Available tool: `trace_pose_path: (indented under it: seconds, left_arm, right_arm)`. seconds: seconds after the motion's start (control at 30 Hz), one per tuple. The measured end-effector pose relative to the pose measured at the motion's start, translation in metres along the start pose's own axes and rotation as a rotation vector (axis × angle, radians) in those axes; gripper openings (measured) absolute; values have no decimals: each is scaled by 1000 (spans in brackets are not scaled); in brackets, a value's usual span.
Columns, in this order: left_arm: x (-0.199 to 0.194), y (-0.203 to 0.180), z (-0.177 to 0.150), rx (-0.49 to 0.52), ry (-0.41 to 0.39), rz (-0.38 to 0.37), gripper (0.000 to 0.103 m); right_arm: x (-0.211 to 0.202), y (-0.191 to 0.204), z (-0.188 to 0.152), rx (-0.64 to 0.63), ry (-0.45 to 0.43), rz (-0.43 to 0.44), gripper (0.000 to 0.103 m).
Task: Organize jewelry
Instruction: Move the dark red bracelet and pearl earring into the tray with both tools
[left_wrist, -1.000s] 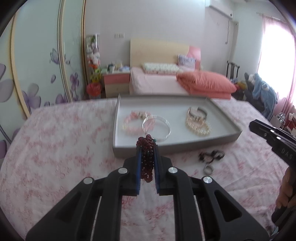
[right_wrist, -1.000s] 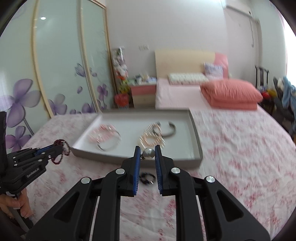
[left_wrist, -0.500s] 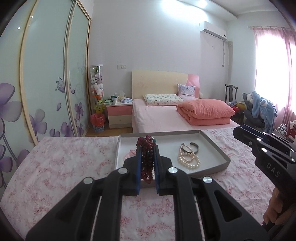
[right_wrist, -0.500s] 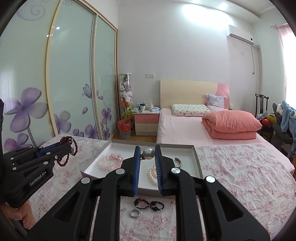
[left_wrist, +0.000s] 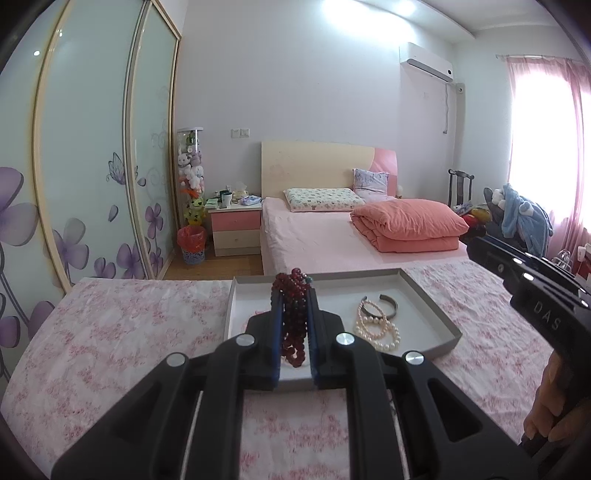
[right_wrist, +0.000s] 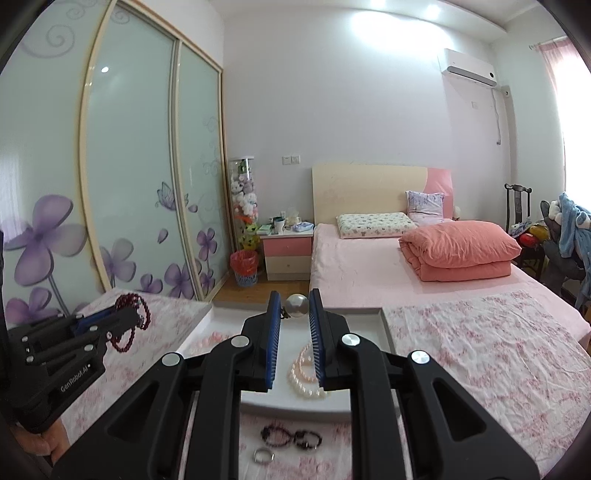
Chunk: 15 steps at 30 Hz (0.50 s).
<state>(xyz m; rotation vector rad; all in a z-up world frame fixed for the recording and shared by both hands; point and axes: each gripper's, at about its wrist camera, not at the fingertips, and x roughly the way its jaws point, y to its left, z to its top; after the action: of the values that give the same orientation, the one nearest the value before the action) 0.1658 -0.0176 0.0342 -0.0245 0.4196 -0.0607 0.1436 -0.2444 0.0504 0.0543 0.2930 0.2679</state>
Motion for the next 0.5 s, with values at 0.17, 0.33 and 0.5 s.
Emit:
trace_pose_path:
  seconds: [0.17,0.33,0.5]
  left_arm:
    - [30,3,10,-28,39,-22,13]
    - [74,9,8,-58,126,-49,13]
    - [112,12,-1,-79,207,-82,13]
  right_arm:
    - [33,-13,3,53,58,14,17]
    - [82,-30,-11,138,193,40,17]
    - [121,-43,-29,211,304,54,17]
